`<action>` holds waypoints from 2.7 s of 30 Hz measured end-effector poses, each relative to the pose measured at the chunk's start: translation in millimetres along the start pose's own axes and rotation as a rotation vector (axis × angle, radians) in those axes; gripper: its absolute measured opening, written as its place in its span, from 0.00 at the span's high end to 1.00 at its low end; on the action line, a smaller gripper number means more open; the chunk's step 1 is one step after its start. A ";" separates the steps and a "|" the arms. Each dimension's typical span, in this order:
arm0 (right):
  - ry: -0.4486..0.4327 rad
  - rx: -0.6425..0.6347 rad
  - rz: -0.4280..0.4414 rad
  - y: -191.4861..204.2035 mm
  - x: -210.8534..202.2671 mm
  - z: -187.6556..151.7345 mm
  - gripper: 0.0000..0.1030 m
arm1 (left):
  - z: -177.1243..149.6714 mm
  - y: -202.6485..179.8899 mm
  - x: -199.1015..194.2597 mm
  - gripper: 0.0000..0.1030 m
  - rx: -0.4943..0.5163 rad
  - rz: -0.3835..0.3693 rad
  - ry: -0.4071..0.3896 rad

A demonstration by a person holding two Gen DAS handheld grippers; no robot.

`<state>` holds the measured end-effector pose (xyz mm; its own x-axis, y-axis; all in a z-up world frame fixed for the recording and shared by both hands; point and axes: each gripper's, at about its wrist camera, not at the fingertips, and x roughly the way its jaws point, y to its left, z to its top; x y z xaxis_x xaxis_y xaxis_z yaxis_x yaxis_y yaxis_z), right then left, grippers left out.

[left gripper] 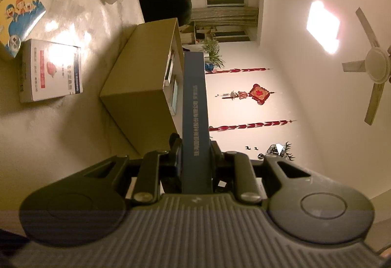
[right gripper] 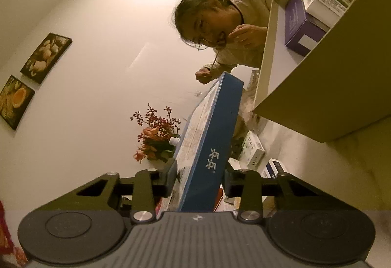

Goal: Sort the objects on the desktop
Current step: 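Grasp the blue-and-white box with the right gripper while the left gripper releases it, then carry the blue box with the right gripper and lower it into the beige box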

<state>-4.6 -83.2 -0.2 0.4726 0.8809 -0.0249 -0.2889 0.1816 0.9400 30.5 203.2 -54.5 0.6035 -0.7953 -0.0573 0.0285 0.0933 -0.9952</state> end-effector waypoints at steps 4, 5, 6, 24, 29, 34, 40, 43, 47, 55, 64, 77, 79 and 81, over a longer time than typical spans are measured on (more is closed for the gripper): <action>-0.008 0.035 0.017 -1.4 -3.5 3.4 0.69 | 1.6 3.6 0.4 0.80 -0.009 -0.014 0.009; -0.011 0.047 0.020 -1.5 -4.2 4.6 0.70 | 1.7 3.9 0.6 0.80 -0.006 -0.012 0.010; -0.014 0.053 0.018 -1.0 -4.5 6.1 0.70 | 1.9 4.3 1.1 0.80 -0.004 -0.010 0.010; -0.067 0.026 -0.063 6.6 -13.8 29.0 0.76 | 5.2 7.1 2.9 0.57 0.033 0.057 -0.019; -0.091 -0.005 -0.109 15.1 -19.7 45.6 0.76 | 3.8 0.2 -3.8 0.50 0.096 0.109 -0.048; -0.132 -0.041 -0.160 25.2 -29.6 71.3 0.76 | 2.4 -2.6 -8.1 0.40 0.132 0.143 -0.066; -0.195 -0.070 -0.235 32.5 -45.5 106.4 0.76 | 2.1 -3.0 -13.3 0.13 0.160 0.160 -0.089; -0.222 -0.081 -0.281 33.7 -51.1 123.7 0.76 | 2.7 -3.5 -13.6 0.02 0.172 0.174 -0.094; -0.244 -0.092 -0.343 32.4 -54.9 144.1 0.76 | 3.0 -2.2 -13.4 0.00 0.176 0.186 -0.091; -0.263 -0.108 -0.491 22.5 -52.8 178.5 0.76 | 5.5 4.7 -15.3 0.00 0.152 0.192 -0.092; -0.272 -0.195 -0.712 11.8 -26.2 203.6 0.76 | 6.7 8.0 -16.4 0.00 0.143 0.197 -0.089; -0.244 -0.246 -0.918 -17.7 31.2 226.3 0.76 | 9.8 13.3 -20.5 0.00 0.126 0.203 -0.096; -0.233 -0.255 -0.944 -20.4 43.1 227.7 0.76 | 10.2 13.7 -21.9 0.00 0.124 0.204 -0.098; -0.221 -0.278 -0.982 -21.6 53.5 229.1 0.76 | 10.9 14.3 -23.7 0.00 0.122 0.204 -0.102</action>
<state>217.6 -140.1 56.1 0.7370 0.1972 -0.6465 0.1361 0.8936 0.4278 25.3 229.8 -66.5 0.6836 -0.6886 -0.2418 -0.0102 0.3223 -0.9466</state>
